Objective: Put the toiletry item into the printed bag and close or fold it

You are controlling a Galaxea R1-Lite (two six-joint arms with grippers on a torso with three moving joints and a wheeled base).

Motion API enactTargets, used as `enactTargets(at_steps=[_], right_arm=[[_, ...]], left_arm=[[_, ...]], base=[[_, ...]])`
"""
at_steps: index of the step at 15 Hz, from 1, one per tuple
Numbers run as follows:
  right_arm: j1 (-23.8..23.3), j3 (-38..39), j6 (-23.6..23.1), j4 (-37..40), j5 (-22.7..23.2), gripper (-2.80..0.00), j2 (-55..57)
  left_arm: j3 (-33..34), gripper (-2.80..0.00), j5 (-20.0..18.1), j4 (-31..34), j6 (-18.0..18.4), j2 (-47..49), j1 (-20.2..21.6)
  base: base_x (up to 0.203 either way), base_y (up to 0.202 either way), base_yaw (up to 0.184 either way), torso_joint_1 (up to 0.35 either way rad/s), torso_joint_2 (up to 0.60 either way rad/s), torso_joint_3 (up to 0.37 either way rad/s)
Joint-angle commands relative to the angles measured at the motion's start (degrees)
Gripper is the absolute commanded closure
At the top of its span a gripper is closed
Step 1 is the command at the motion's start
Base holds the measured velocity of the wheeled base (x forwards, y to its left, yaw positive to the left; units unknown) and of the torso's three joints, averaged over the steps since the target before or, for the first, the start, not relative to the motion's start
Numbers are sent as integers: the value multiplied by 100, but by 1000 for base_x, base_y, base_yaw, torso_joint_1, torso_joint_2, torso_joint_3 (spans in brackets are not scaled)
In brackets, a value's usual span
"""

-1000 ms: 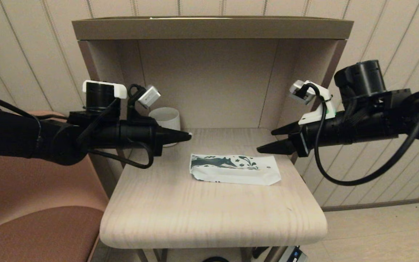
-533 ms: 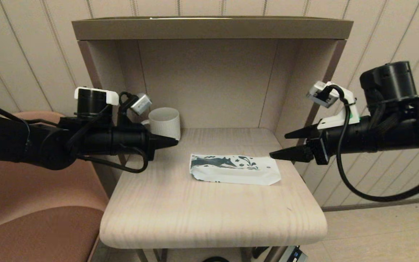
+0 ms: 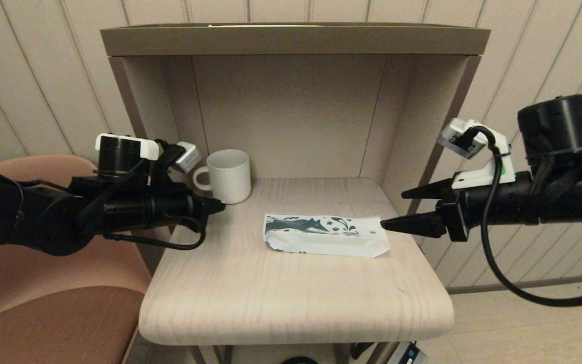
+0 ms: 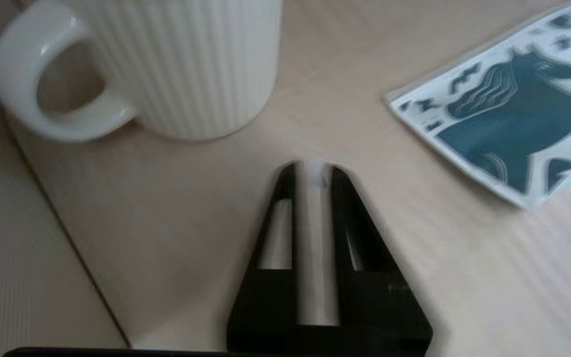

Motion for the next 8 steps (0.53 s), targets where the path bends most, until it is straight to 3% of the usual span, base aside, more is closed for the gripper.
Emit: enactTargets(at_steps=[1, 4, 5, 6, 8], right_arm=[[6, 49, -12, 11, 24, -280, -101], [10, 100, -12, 11, 15, -280, -209], [23, 113, 1, 11, 15, -280, -250], [42, 126, 60, 11, 15, -280, -305], [59, 182, 99, 11, 15, -280, -420]], left_arm=[[60, -280, 3, -15, -18, 11, -1], [130, -280, 29, -18, -27, -45, 8], [173, -246, 70, -24, -27, -67, 8], [220, 0, 120, -21, -37, -166, 8], [362, 0, 147, -6, -66, -462, 8]], base=[[0, 0, 0, 0, 0, 0], [0, 0, 0, 0, 0, 0], [0, 0, 0, 0, 0, 0], [0, 0, 0, 0, 0, 0], [0, 0, 0, 0, 0, 0]])
